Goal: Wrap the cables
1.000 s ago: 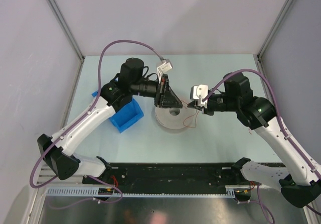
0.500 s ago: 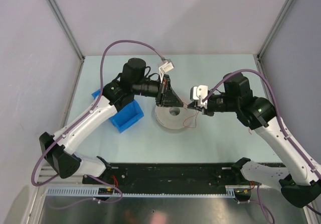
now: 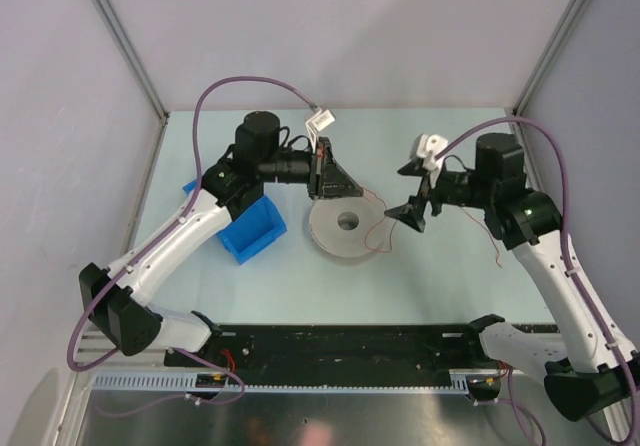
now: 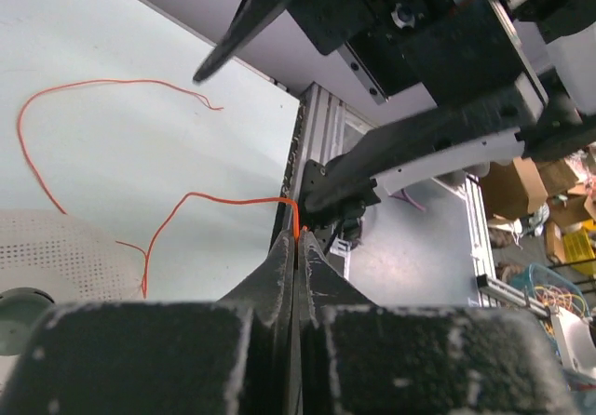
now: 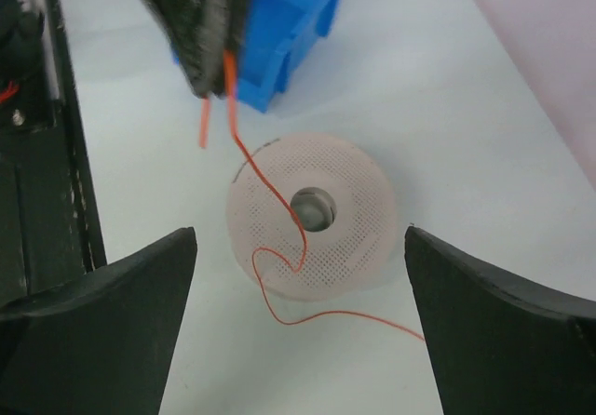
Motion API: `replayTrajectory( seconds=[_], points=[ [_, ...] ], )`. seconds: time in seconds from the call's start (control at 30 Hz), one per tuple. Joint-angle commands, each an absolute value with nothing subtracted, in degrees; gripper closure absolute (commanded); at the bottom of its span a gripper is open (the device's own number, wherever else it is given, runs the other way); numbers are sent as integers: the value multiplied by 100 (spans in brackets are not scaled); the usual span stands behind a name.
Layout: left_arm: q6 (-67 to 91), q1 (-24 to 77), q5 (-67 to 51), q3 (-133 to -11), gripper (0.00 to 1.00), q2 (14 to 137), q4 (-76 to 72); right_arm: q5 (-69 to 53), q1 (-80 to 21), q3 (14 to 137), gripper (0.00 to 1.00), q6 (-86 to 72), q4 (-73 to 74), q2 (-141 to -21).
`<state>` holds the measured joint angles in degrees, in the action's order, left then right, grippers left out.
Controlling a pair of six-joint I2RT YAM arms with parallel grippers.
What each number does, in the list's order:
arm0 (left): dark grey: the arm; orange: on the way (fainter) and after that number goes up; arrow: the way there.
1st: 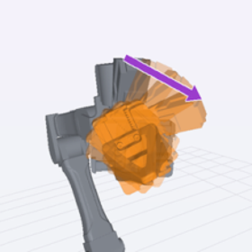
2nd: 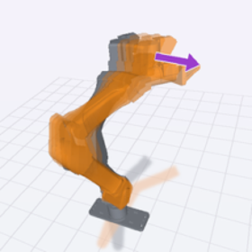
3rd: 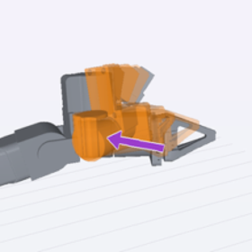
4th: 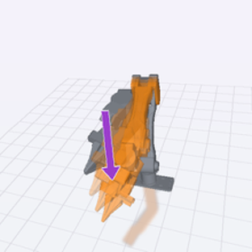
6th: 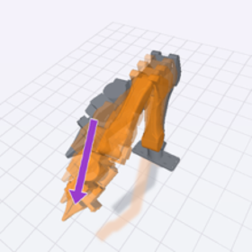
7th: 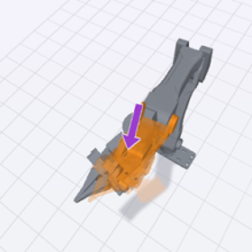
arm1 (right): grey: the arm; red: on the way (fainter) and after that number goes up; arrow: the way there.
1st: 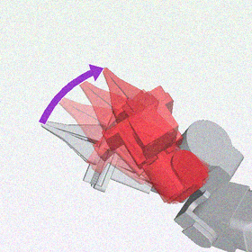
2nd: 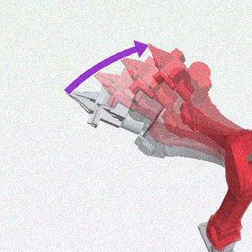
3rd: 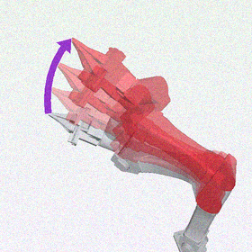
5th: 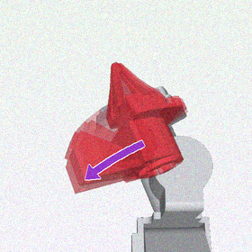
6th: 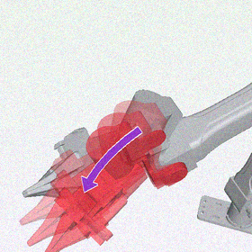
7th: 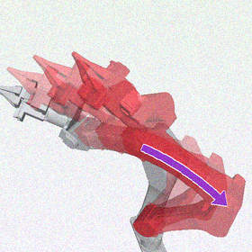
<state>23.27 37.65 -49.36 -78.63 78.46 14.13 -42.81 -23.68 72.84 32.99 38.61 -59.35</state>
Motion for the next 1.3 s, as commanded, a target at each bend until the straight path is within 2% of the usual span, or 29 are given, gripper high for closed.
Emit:
replayTrajectory(
  seconds=[0.0, 0.17, 0.23, 0.3, 0.43, 0.57, 0.73, 0.93, 1.27],
  points=[
    [2968, 3599, -5072, -7631, 100, 7598, 266, -5132, -1557, 6868, 1, 1901, 2468, -5634],
    [3487, 3478, -4976, -7254, 100, 7456, -1017, -5455, -1348, 6517, 1, 596, 1056, -5418],
    [3601, 3434, -4964, -7203, 100, 7458, -1318, -5095, -1574, 6507, 1, 96, 668, -5398],
    [3684, 3416, -4963, -7164, 100, 7465, -1573, -4882, -1754, 6494, 1, -59, 497, -5366],
    [3858, 3411, -4968, -7083, 100, 7469, -2107, -5332, -1804, 6204, 1, -247, -401, -5329],
    [3931, 3408, -5018, -7054, 100, 7467, -2356, -5487, -1927, 6059, 5, -282, -920, -5385],
    [3989, 3418, -5057, -6949, 100, 7431, -2580, -5466, -2051, 6013, 18, -342, -1235, -5507],
    [4038, 3419, -5040, -6859, 100, 7422, -2729, -5523, -2204, 6010, 43, -640, -1576, -5618],
    [4079, 3415, -5065, -6795, 100, 7404, -2841, -5556, -2293, 6010, 60, -753, -1633, -5803]
  ],
)
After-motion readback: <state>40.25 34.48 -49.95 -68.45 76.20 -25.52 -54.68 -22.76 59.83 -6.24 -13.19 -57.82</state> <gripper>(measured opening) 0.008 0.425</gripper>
